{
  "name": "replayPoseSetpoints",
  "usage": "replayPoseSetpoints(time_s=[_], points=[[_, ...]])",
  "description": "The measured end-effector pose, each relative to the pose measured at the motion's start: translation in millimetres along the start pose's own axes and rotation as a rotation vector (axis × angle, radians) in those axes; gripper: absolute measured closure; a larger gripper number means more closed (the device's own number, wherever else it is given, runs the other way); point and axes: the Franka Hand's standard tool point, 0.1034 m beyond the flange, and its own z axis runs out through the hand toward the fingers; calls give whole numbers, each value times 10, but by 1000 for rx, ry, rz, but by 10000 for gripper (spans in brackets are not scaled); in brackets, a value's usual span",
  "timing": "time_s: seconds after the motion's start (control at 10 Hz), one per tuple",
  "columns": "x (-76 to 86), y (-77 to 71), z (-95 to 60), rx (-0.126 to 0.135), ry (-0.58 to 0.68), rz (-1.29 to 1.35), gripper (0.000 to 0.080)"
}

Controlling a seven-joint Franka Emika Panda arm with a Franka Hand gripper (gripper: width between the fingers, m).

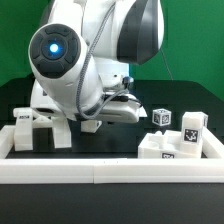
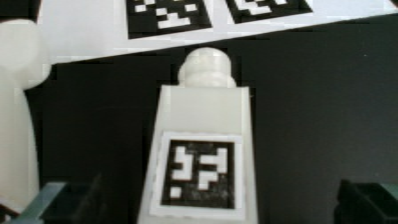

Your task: Assemble chair

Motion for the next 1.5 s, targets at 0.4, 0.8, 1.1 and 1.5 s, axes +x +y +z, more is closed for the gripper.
replayPoseSetpoints(time_s=[0.4,0.8,1.1,1.5], points=[[2,0,3,1,0,1,272],[2,2,3,1,0,1,511],[2,3,3,1,0,1,511],[-339,-231,-319,-3,8,63,510]])
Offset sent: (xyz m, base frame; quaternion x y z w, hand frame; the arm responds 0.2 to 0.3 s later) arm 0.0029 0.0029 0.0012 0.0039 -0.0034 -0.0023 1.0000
